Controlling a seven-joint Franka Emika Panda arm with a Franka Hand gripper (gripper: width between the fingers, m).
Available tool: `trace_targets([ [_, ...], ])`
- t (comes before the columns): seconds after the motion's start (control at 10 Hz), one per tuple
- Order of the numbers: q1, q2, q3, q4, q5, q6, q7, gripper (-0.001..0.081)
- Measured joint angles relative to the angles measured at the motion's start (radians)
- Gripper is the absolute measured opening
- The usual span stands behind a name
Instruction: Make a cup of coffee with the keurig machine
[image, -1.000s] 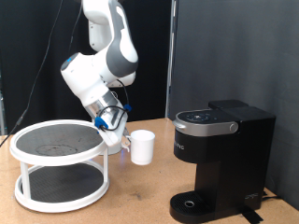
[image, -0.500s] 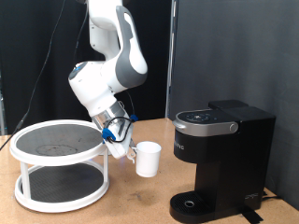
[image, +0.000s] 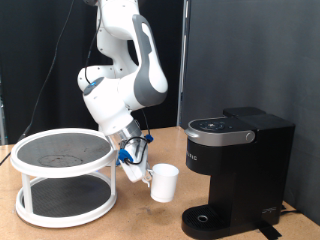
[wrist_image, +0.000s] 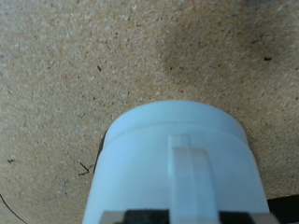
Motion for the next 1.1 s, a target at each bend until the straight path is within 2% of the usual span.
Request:
trace_targets([
  [0.2,0.006,0.017,0.029,0.01,0.058,0.012,-0.04,0.0003],
  [0.7,0.025,0.064,0.107,0.054,0.16,0.08,-0.056,0.0003],
  [1.1,0.029,0.12,0.15,0.109,0.19,0.124,-0.056,0.0003],
])
